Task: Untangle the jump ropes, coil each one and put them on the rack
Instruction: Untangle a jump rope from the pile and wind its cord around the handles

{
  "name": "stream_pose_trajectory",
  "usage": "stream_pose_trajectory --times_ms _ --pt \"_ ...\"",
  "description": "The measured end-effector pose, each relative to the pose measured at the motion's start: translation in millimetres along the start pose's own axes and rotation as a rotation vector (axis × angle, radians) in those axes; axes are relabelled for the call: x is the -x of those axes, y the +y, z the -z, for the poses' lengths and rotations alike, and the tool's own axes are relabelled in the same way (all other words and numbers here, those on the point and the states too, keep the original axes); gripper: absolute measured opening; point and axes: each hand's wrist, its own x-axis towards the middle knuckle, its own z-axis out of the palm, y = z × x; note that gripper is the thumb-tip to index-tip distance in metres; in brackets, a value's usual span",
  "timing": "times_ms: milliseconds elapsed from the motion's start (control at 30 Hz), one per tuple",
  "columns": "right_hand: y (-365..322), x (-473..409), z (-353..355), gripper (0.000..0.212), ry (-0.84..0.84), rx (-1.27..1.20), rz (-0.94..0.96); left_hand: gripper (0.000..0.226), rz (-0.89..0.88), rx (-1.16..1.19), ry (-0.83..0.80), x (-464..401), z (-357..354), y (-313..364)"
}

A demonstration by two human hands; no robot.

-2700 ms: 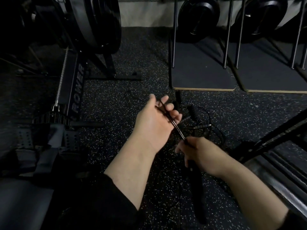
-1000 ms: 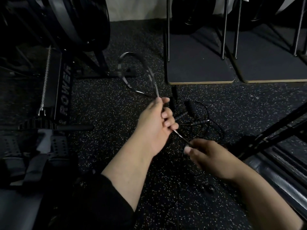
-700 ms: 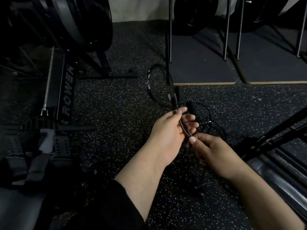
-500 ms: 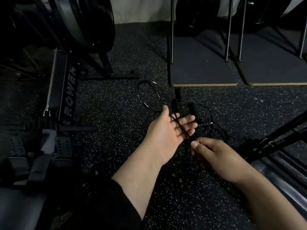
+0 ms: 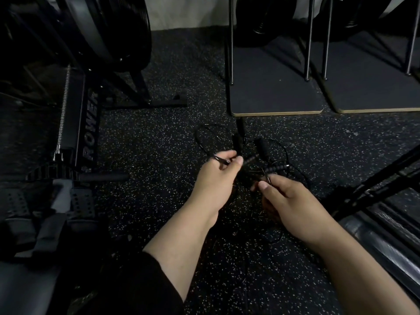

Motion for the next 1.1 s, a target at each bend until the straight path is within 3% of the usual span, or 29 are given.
stream_pose_trajectory --times_ms 133,300,400,733,1000,1100 --pt "-1.7 0.1 -1.4 0.03 0.036 -0.177 -0.065 0.028 -0.022 0.212 -0.173 1.8 2.8 5.6" --pt "-9.3 -0.4 0.0 0.028 0.103 -0.312 -0.07 0.04 -0.078 0.529 -0.283 9.2 6.5 17.8" --pt "-13.6 1.0 -0.1 0.029 0.115 -0.361 -0.043 0.043 -0.103 0.59 -0.334 13.3 7.7 23.5" --pt "-21.9 -2.1 -4.1 0.014 0.124 -0.382 -0.003 0.027 -0.143 0.349 -0.218 15.2 5.6 22.5" --pt "-23.5 -12.0 -8.4 0.005 0.211 -0.127 0.021 0.032 -0.166 0.111 -0.113 12.0 -0.1 17.0" --pt "-23.7 -12.6 -9.4 0.012 0.221 -0.088 0.017 0.033 -0.211 0.0 -0.058 12.2 -0.5 15.2"
